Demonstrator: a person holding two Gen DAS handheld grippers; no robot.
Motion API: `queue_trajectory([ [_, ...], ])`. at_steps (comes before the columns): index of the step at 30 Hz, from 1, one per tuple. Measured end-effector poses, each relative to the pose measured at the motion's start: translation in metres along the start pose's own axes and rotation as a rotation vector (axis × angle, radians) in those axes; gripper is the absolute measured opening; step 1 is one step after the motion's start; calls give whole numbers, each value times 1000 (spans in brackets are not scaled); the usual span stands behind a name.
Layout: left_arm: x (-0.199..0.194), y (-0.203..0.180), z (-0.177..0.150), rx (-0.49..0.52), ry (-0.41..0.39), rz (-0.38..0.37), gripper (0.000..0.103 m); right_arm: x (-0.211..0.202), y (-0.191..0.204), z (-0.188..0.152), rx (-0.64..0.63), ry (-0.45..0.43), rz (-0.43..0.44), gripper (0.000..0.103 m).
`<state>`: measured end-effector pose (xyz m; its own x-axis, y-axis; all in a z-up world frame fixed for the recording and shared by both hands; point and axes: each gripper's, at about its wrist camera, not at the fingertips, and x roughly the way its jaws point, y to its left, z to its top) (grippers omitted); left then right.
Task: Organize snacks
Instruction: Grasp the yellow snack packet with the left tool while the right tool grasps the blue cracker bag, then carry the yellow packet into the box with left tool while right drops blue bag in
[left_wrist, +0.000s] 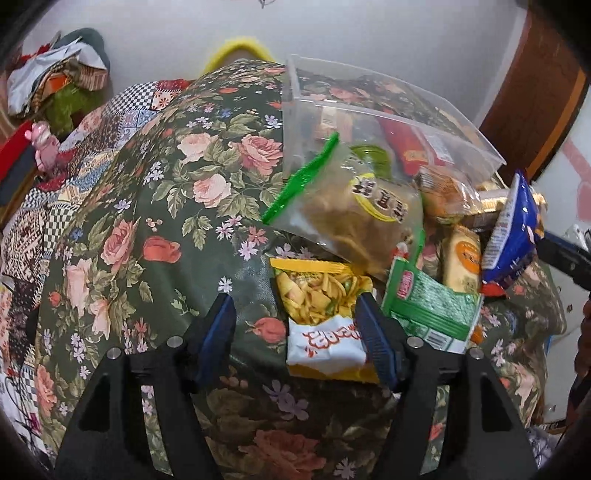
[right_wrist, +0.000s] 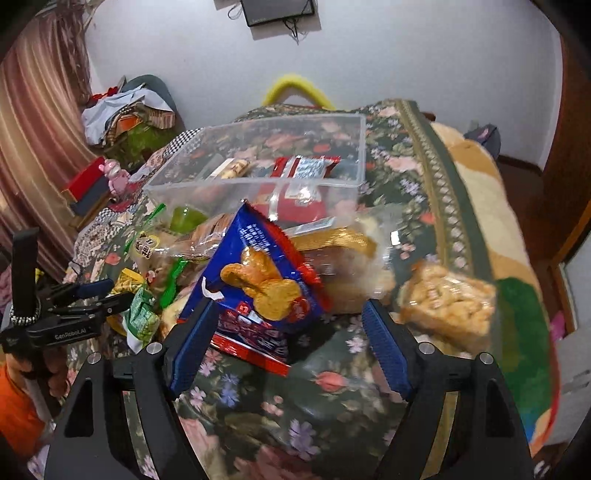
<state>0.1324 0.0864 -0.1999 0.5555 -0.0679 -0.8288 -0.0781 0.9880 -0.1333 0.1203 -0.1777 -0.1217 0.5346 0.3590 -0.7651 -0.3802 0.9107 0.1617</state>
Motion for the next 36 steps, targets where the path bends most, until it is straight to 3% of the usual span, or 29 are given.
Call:
queue_trajectory([
  [5,7,-1,0,-5,-26,-12,63,14,1,1,52,21,46,78],
  [7,9,-4,-1,2,-31,-45,49,18,4,1,52,22,48,81],
  [9,10,-9,-1,28,-39,-63,43,21,9,2,45,18,43,85],
  [14,7,-16,-4,69,-69,-46,39,26,16,3,40,15,43,85],
  [17,4,-15,-3,57,-74,-45,34,29,18,4,38,19,47,82],
  [19,-1,-14,-4,53,-82,-44,30,30,19,3,34,21,54,74],
  [21,-8,-14,-5,58,-93,-41,27,30,18,4,42,27,94,57],
  [23,-15,-16,-5,70,-108,-30,25,26,18,3,50,12,87,51],
  [29,-33,-15,-4,80,-142,-20,23,14,26,0,-4,-27,41,47],
  [36,-62,-17,5,96,-213,-25,19,-8,27,8,-13,-83,57,47],
])
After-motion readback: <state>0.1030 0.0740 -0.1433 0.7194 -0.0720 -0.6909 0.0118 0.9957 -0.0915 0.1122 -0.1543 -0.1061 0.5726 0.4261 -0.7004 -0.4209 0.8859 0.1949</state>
